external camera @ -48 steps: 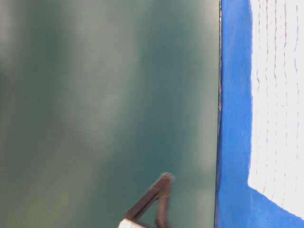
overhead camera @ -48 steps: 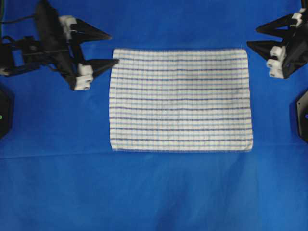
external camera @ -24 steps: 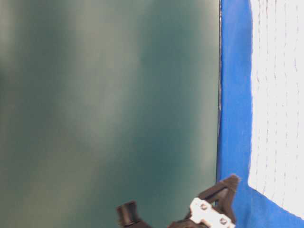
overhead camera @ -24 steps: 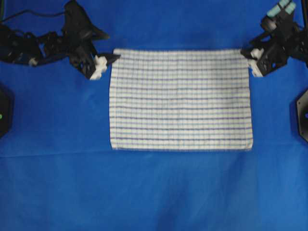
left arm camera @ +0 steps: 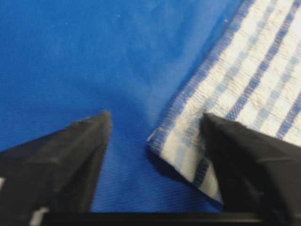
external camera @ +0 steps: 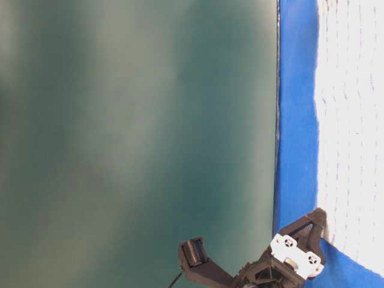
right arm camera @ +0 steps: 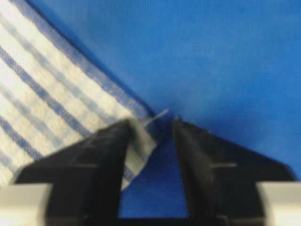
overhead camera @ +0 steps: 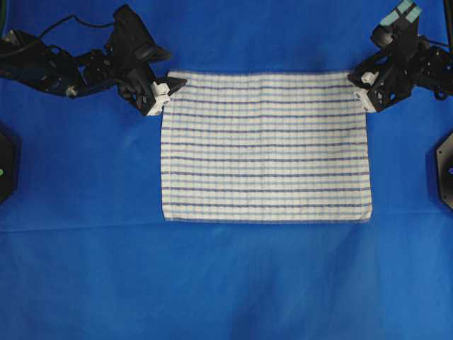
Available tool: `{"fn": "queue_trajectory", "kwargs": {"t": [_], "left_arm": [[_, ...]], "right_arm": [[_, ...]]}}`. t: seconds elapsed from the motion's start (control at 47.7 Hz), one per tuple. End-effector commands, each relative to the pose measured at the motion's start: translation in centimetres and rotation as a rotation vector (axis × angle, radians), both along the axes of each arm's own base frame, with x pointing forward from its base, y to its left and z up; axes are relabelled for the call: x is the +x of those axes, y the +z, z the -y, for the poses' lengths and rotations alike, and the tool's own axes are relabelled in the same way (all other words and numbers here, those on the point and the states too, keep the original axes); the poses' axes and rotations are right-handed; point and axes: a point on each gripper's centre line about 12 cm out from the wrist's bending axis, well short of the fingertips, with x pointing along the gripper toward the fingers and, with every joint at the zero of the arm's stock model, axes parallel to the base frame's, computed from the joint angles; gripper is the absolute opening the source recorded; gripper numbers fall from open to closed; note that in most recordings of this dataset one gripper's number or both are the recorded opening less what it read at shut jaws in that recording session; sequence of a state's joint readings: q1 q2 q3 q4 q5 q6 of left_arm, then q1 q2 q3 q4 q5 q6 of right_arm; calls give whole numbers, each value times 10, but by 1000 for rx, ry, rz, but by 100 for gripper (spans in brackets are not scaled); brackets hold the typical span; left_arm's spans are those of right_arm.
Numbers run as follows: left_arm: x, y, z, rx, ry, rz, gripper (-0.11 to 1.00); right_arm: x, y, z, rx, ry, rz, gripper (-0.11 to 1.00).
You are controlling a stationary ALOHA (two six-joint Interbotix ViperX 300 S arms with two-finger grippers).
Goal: Fold the blue towel.
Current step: 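Grasp the top-left and top-right corners of the striped towel, then pull both held corners toward the bottom edge, folding the towel in half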
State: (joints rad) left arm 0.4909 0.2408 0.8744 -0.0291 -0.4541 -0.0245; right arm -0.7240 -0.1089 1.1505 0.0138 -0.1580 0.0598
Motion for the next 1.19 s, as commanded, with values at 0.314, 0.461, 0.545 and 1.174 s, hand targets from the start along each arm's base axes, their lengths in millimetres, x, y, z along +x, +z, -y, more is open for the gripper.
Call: {"fn": "queue_trajectory", "kwargs": {"t": [0.314,0.461,0.545,1.174], "left_arm": [[2,-2,10,-11,-35,-36,4],[2,6,10,-10,-34,-31,4],[3,16,10,-7,-34,-21,4],[10,58,21,28,-74,44,4]], "right_arm": [[1,3,2,-11,-1,9,7],[1,7,2,-18,-5,23,7],[1,16,2,-37,-8,47,7],[-5,48,-11,-65,-11,121,7]]}}
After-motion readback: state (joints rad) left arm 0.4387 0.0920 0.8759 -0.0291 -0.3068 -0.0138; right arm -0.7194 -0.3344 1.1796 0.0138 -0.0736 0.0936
